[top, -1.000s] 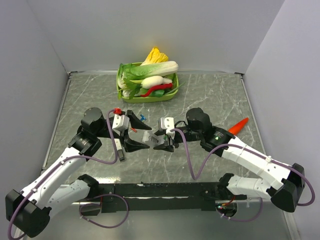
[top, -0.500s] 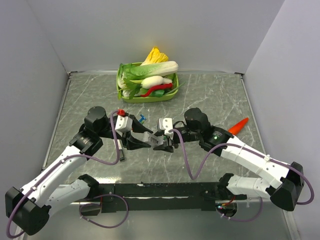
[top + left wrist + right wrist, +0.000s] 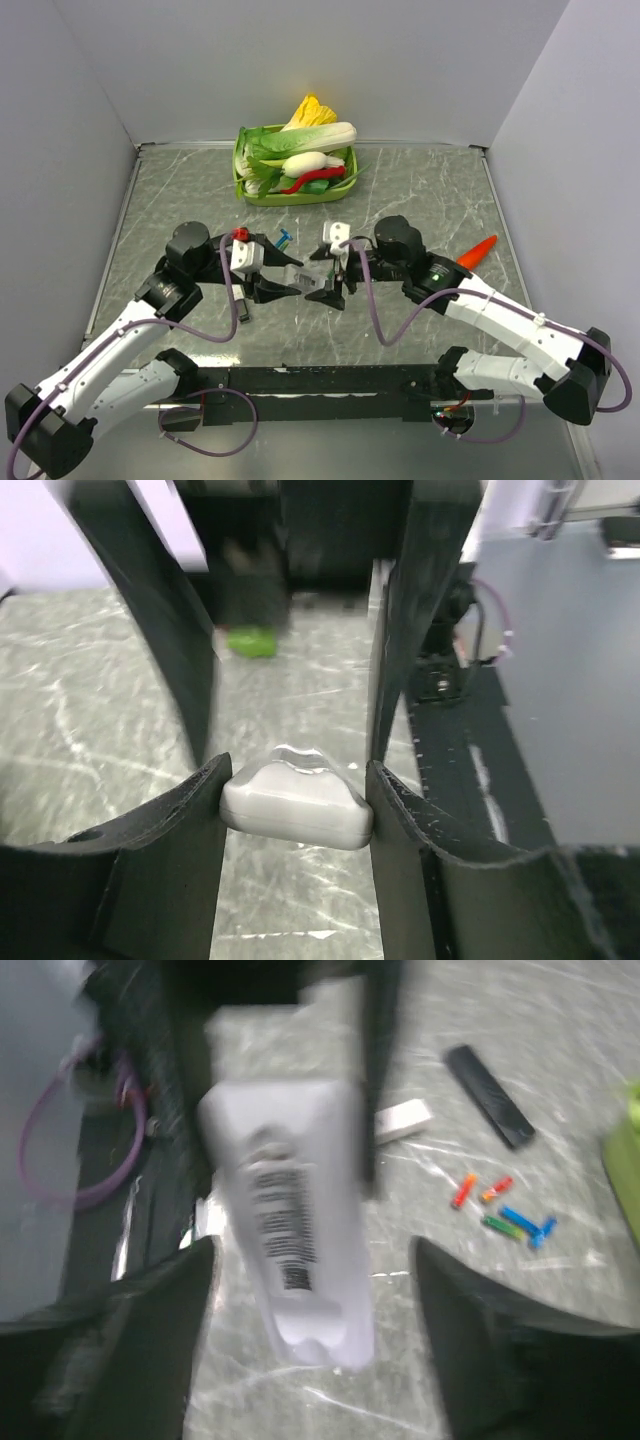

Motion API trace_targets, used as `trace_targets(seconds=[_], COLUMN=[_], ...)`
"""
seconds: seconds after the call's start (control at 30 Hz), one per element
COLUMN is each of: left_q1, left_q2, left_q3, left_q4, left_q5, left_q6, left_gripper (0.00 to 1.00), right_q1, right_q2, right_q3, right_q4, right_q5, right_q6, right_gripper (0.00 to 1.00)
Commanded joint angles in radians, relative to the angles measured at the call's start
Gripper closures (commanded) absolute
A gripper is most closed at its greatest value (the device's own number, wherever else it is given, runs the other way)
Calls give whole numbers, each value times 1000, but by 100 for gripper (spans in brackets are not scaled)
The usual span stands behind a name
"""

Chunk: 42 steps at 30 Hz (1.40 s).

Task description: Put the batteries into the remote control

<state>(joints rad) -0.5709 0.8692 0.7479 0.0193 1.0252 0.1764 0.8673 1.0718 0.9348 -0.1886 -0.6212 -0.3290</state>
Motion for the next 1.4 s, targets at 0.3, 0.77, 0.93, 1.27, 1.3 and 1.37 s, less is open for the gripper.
trace_targets(seconds=[0.3, 0.77, 0.93, 1.27, 1.3, 1.37], left_q1=[-204, -319, -328, -337, -337, -337], left_q2=[60, 347, 399, 409, 407, 412], left_q3=[-387, -476, -478, -478, -475, -472], left_q4=[577, 903, 895, 806, 792, 786], left_q5=[-500, -660, -633, -614, -617, -614], left_q6=[-126, -247, -241, -198, -193, -193], left_gripper=[99, 99, 97, 97, 98, 98], right_q1=[-10, 33, 33, 35, 36, 36], right_q2=[-187, -170, -144, -85, -79, -75], right_q3=[-167, -373, -412, -493, -501, -505], right_q4=[61, 135, 172, 300, 304, 313], right_q5=[613, 704, 710, 670, 667, 661], right_q6=[821, 1018, 1045, 1108, 1108, 1113], right_gripper=[0, 0, 0, 1, 1, 1])
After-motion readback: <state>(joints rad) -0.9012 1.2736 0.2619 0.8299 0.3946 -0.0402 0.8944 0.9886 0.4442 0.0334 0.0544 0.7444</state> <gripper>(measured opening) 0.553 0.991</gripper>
